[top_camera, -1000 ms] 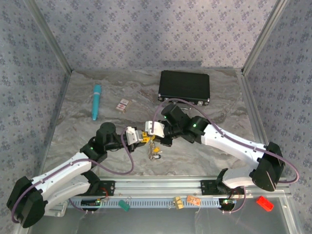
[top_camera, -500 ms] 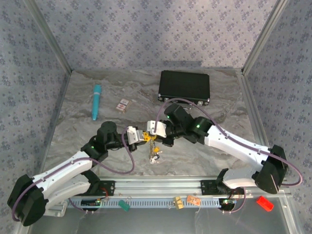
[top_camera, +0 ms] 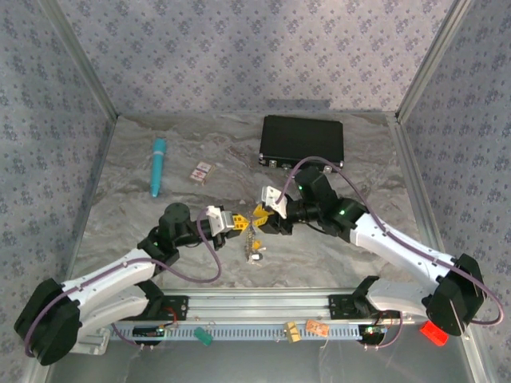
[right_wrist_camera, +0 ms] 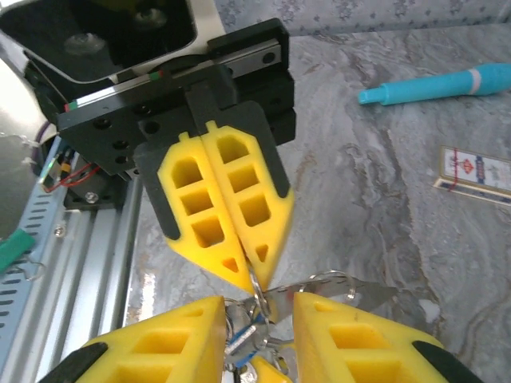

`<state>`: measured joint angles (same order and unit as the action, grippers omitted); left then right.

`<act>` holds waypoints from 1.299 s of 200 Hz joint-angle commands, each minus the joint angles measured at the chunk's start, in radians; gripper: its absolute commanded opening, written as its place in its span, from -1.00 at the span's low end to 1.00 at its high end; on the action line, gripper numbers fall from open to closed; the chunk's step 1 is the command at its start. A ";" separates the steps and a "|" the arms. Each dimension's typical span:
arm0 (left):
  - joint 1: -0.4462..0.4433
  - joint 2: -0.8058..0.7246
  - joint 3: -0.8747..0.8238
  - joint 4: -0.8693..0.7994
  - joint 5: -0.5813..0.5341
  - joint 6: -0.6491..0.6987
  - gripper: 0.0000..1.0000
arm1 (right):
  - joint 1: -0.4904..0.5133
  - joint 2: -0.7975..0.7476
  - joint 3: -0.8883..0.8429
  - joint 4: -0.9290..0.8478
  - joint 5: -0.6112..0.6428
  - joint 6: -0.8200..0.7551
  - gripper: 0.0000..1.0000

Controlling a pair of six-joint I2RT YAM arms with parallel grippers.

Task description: Put the keys on the keyring

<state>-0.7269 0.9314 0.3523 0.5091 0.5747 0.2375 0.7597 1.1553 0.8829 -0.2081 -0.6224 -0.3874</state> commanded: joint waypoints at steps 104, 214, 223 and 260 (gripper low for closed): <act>-0.007 -0.020 -0.006 0.133 0.054 -0.040 -1.00 | 0.001 0.044 -0.021 0.061 -0.030 0.024 -0.52; -0.008 -0.017 0.002 0.120 0.050 -0.035 -1.00 | 0.005 0.055 -0.022 0.081 -0.037 0.019 -1.00; -0.008 -0.024 0.009 0.082 0.029 -0.026 -0.87 | 0.006 0.047 -0.014 0.064 -0.021 0.007 -1.00; -0.008 -0.062 0.063 -0.153 -0.042 0.077 -0.47 | 0.051 0.050 0.088 -0.163 0.148 -0.153 -1.00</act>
<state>-0.7296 0.9009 0.3534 0.4889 0.5610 0.2413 0.7815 1.2053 0.8780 -0.2192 -0.5861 -0.4217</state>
